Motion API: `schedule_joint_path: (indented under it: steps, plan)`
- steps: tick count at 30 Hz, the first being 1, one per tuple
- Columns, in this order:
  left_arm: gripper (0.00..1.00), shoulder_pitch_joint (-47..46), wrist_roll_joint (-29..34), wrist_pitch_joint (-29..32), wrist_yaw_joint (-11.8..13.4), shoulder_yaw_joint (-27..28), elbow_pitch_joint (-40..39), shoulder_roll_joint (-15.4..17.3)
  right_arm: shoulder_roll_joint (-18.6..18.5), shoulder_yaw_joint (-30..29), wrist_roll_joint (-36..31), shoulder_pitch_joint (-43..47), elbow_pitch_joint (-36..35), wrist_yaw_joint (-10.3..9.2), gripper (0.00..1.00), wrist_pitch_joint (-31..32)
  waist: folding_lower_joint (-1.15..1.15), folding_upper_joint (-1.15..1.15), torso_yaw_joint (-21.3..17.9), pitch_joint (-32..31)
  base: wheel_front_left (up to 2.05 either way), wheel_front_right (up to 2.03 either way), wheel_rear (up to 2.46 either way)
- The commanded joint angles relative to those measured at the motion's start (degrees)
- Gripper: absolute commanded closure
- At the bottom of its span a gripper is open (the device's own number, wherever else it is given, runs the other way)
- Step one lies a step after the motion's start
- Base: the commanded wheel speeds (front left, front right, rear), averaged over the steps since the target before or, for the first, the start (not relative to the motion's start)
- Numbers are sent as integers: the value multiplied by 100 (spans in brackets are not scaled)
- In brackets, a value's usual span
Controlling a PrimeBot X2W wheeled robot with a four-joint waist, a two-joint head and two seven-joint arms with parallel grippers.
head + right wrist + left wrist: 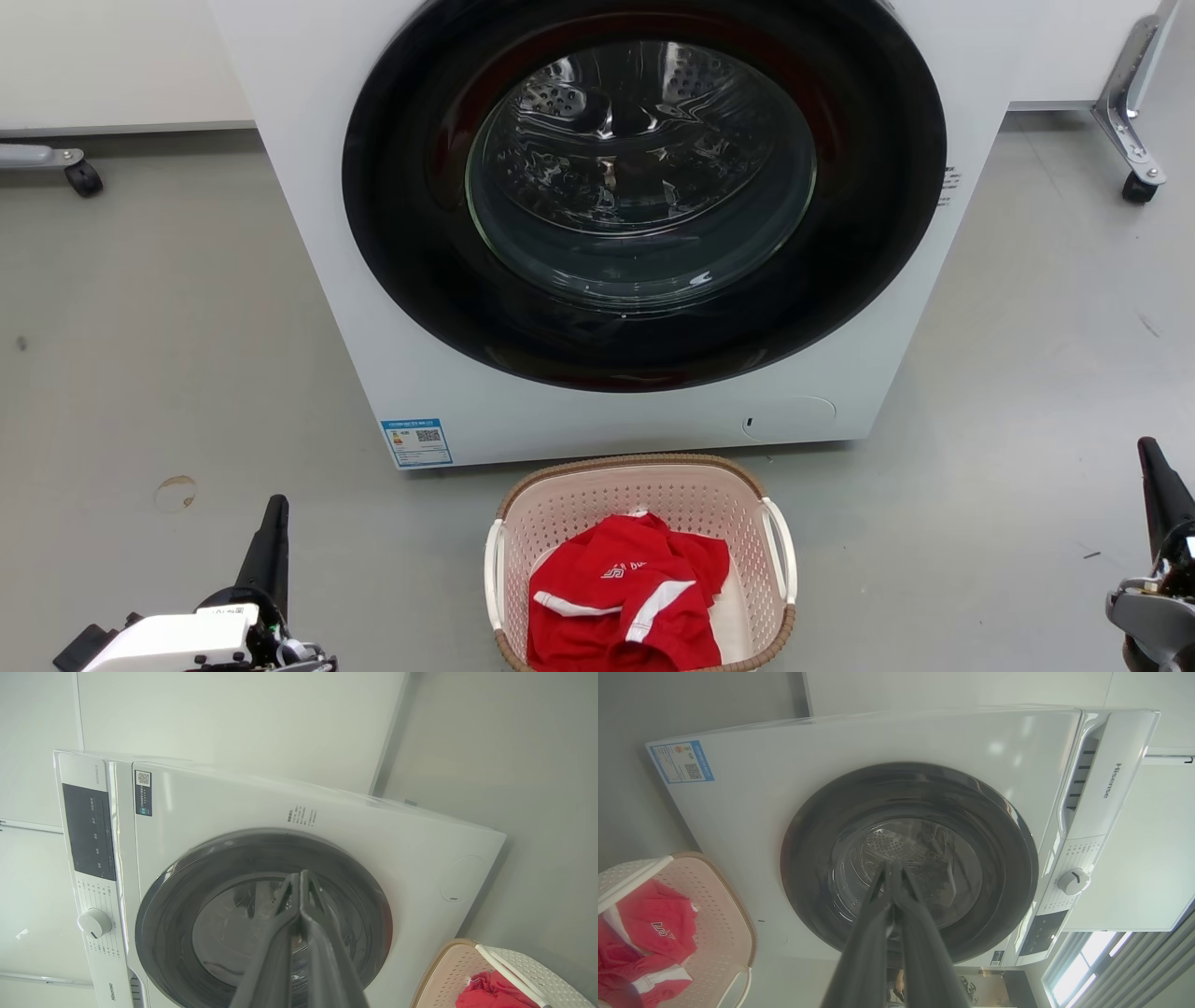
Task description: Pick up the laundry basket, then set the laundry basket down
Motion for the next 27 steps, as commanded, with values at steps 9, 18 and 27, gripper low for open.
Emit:
schedule_joint_path:
  steps: [9, 18, 27]
  plan:
    - [100, -288, -22, 9, -47, 197, -131, 42, -126, 62, 16, -276, -177, 28, 100, 62, 0, 0, 0, 0, 0, 0, 0]
    - [100, -288, -16, 15, -47, 204, -131, 37, -122, 57, 12, -276, -177, 28, 100, 66, 0, 0, 0, 0, 0, 0, 0]
    - [100, -289, -10, 21, -47, 210, -131, 32, -119, 53, 8, -276, -177, 28, 100, 70, 0, 0, 0, 0, 0, 0, 0]
